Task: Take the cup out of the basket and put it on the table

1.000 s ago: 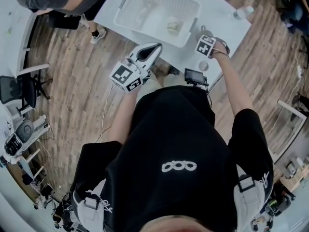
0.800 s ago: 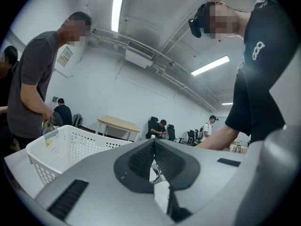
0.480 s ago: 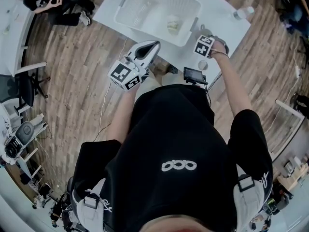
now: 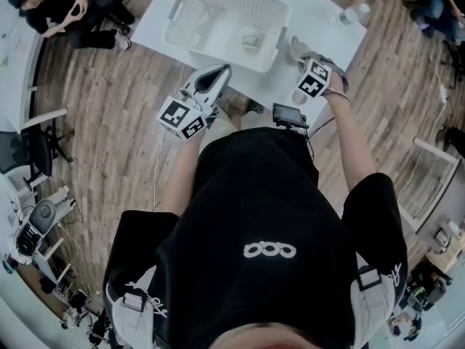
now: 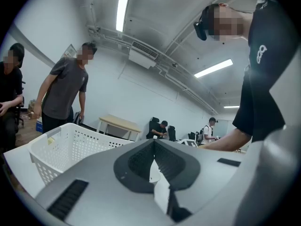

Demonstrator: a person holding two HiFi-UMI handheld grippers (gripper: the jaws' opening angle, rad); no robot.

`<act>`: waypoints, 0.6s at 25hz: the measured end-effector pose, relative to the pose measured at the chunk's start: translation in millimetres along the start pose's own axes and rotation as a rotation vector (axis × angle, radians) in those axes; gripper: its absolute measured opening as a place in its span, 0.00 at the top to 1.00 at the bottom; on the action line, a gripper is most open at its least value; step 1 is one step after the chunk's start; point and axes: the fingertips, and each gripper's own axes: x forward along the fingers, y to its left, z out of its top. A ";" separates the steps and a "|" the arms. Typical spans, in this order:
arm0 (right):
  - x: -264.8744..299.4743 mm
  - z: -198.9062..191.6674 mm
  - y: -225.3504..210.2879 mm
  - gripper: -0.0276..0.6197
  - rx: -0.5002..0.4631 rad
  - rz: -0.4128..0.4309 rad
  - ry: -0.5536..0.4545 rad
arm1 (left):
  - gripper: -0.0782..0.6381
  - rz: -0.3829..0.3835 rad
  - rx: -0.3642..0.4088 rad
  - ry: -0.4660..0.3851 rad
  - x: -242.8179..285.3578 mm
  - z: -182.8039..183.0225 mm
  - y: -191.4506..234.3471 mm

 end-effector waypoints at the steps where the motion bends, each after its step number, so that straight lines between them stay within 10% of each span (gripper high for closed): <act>1: -11.3 1.7 -1.9 0.88 0.038 -0.023 -0.033 | 0.88 -0.008 0.006 0.003 0.4 2.0 1.5; 15: -179.9 65.6 -8.0 0.92 0.763 -0.204 -0.660 | 0.88 -0.167 0.029 0.054 8.0 43.6 39.9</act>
